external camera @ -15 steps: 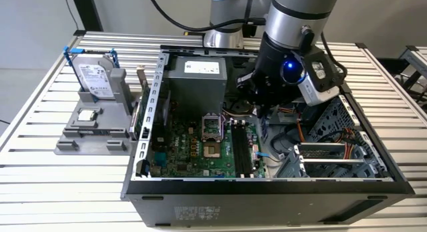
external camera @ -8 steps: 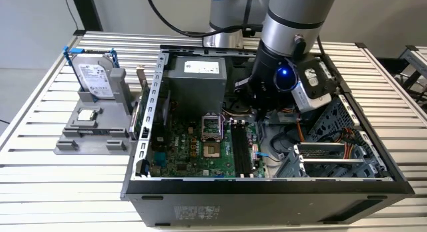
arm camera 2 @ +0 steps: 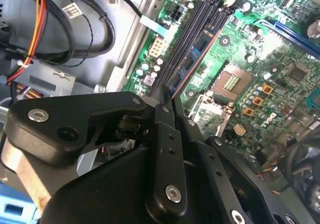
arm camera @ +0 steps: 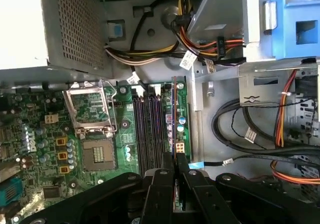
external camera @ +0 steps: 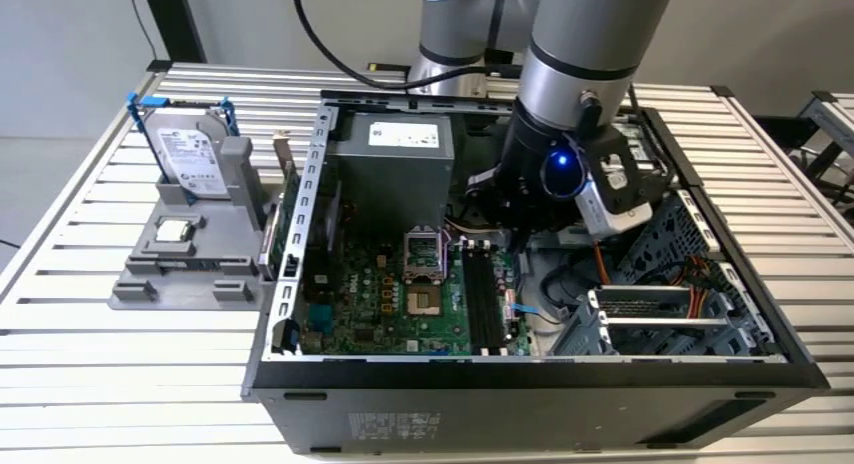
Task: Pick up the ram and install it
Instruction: 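Insert the ram into the slot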
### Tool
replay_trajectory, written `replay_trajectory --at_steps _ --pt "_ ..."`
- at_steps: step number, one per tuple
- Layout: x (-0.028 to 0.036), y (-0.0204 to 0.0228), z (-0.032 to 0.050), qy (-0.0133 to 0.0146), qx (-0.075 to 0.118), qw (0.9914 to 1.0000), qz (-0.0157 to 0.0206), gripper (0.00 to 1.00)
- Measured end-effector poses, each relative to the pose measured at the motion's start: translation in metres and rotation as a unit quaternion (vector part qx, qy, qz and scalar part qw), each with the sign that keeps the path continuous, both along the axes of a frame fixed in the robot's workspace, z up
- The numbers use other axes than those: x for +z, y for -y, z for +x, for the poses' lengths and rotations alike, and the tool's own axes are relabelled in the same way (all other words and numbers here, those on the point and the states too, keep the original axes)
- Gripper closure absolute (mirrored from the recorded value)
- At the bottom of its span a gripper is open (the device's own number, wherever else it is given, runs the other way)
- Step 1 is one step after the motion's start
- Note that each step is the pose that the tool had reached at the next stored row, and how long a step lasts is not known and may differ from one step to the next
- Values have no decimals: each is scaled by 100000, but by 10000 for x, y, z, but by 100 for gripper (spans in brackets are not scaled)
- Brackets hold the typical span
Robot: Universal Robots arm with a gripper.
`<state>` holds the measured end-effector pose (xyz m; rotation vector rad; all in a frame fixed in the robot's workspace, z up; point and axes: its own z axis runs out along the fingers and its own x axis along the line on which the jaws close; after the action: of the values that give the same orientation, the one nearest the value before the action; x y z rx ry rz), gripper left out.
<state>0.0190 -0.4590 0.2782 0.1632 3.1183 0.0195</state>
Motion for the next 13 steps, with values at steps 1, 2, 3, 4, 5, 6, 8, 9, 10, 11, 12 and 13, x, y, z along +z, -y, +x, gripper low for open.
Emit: replay_trajectory --at_steps 1,2,3,4,5,6,8,9,10,11,12,13 --pt "-18 11 0 1 -3 100000 5 100" --pt "-36 21 0 1 -1 100000 4 100" --pt "-55 30 0 1 2 100000 6 100" --pt "-74 39 0 -1 6 100000 8 100" --pt "-92 49 0 -1 3 100000 6 100" --pt "-109 58 0 -2 4 100000 2 100" --pt "-146 76 0 0 5 100000 9 100" --pt "-164 85 0 0 4 100000 12 100" --pt "-184 89 0 2 2 100000 16 100" --pt "-202 94 0 1 -2 100000 13 100" --pt "-219 98 0 0 2 100000 8 100" --pt "-237 102 0 1 4 100000 10 100"
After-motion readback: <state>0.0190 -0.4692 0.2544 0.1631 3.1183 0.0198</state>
